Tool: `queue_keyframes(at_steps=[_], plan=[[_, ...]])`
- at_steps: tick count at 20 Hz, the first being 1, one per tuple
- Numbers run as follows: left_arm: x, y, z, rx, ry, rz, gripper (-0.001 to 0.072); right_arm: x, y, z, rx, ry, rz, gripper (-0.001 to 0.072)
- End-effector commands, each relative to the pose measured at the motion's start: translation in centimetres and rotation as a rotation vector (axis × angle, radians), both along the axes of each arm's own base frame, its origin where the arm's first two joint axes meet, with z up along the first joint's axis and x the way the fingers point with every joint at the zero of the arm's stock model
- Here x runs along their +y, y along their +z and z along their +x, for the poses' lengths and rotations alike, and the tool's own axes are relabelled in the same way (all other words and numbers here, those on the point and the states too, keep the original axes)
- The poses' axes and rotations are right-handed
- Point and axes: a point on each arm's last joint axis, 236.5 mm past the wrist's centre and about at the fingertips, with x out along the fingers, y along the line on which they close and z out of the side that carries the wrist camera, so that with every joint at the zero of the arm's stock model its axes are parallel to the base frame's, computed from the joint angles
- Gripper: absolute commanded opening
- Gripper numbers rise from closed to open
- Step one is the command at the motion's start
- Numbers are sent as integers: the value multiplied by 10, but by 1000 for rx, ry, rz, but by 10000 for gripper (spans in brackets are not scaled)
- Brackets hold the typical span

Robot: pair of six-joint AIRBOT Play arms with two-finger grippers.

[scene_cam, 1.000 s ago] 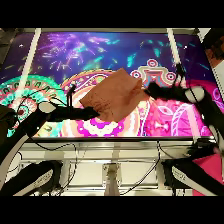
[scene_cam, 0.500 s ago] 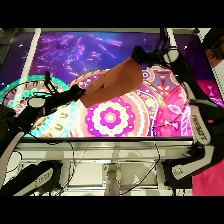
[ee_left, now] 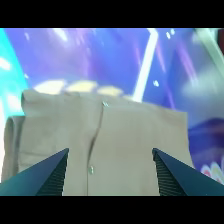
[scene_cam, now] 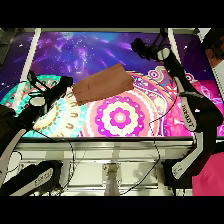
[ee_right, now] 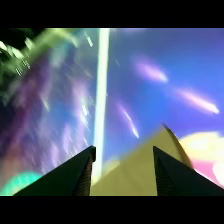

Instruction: Fold the clothes and pants, and hang the long-sleeved shirts on hangers.

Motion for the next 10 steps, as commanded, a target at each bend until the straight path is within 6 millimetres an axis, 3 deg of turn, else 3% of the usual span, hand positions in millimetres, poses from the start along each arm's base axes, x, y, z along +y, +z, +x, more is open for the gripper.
queue_keyframes(at_steps=[1,4,6,7,8,9,10], plan=[[13,18,6,-54,15,67,602,-40,-45,-57,299,162,-24,358],[3,59,5,-145,-116,216,602,-66,-75,-129,584,350,61,367],[-15,72,-4,-151,-227,252,602,-57,-82,-161,718,467,203,466],[-23,73,-9,-140,-271,249,602,-48,-86,-167,749,500,256,554],[-30,71,-14,-127,-303,239,602,-40,-93,-166,774,499,283,568],[-36,67,-19,-109,-333,231,603,-31,-101,-162,776,485,282,664],[-39,64,-22,-96,-354,226,602,-22,-108,-155,760,472,269,691]])
